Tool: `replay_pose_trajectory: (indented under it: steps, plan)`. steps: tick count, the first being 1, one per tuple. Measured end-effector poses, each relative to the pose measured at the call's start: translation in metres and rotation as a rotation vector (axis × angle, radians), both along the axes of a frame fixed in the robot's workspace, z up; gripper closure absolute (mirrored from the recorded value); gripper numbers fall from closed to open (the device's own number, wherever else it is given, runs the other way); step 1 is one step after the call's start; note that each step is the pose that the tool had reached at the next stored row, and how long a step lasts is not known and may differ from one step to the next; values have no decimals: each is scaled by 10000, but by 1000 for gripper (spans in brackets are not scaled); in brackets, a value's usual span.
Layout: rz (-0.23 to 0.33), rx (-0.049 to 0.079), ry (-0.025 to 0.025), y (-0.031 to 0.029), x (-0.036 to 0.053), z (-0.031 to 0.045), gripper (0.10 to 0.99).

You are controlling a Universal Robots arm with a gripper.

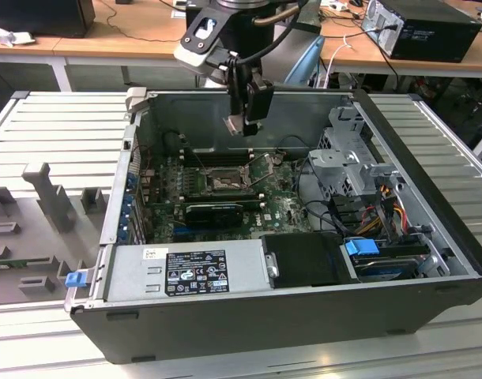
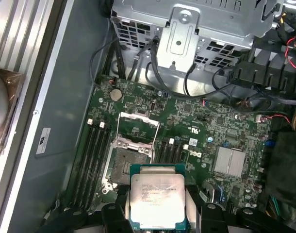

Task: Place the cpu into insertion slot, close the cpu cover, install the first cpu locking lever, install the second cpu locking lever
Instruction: 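Place the cpu into insertion slot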

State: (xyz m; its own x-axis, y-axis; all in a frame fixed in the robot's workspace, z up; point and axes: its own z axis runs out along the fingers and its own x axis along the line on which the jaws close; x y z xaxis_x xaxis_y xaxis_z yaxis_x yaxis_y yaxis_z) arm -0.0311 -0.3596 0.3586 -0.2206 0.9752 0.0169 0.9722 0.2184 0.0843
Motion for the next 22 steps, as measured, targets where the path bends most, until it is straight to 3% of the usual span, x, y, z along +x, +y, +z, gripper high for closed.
replay_pose_trajectory:
  steps: [4,5,6,8,10,13,22]
  plan:
    - [-522,-4,70,4,-1,-31,545]
    - [-693,-10,240,10,0,-49,545]
    - [-785,-22,317,12,0,-61,545]
    - [-922,-37,403,13,0,-78,545]
    - [-1411,-31,472,14,0,-114,545]
    - [-1844,-34,504,14,1,-156,545]
    - [-1958,-16,482,10,27,-278,545]
